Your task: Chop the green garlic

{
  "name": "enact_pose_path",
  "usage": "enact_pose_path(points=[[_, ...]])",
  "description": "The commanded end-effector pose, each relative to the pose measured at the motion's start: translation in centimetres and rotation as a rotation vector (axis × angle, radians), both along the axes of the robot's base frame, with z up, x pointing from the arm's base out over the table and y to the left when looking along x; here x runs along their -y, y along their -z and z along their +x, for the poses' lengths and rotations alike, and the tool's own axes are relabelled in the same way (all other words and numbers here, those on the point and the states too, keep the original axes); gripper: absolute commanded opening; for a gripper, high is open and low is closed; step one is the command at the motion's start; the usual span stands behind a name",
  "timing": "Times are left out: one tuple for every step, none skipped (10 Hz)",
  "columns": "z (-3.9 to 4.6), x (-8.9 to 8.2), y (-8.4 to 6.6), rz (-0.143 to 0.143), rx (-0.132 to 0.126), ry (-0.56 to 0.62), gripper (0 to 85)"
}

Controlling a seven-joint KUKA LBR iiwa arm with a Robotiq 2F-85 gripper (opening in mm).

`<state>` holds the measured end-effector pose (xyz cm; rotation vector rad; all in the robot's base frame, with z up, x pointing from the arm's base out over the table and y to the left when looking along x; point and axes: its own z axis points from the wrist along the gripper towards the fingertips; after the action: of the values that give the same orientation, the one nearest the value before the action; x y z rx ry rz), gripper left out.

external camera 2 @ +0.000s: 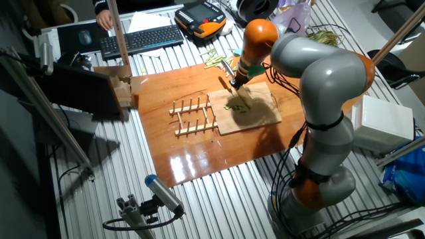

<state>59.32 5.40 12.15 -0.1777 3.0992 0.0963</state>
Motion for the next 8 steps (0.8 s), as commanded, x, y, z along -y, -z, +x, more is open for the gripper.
enact_pose_path(points=[[0.24, -0.8, -0.3, 0.009, -0.01, 0.015, 0.0], [0.57, -2.0, -0.8, 0.009, -0.019, 0.032, 0.0], [0.82, -3.5, -1.4, 0.011, -0.03, 0.056, 0.0], [0.84, -5.1, -2.2, 0.011, -0.043, 0.085, 0.0], [0.59, -6.9, -3.3, 0.001, -0.059, 0.133, 0.0], [0.31, -8.2, -4.2, -0.015, -0.074, 0.166, 0.0], [-0.05, -9.2, -4.7, -0.002, -0.088, 0.205, 0.0], [-0.4, -9.9, -4.9, 0.012, -0.097, 0.23, 0.0]])
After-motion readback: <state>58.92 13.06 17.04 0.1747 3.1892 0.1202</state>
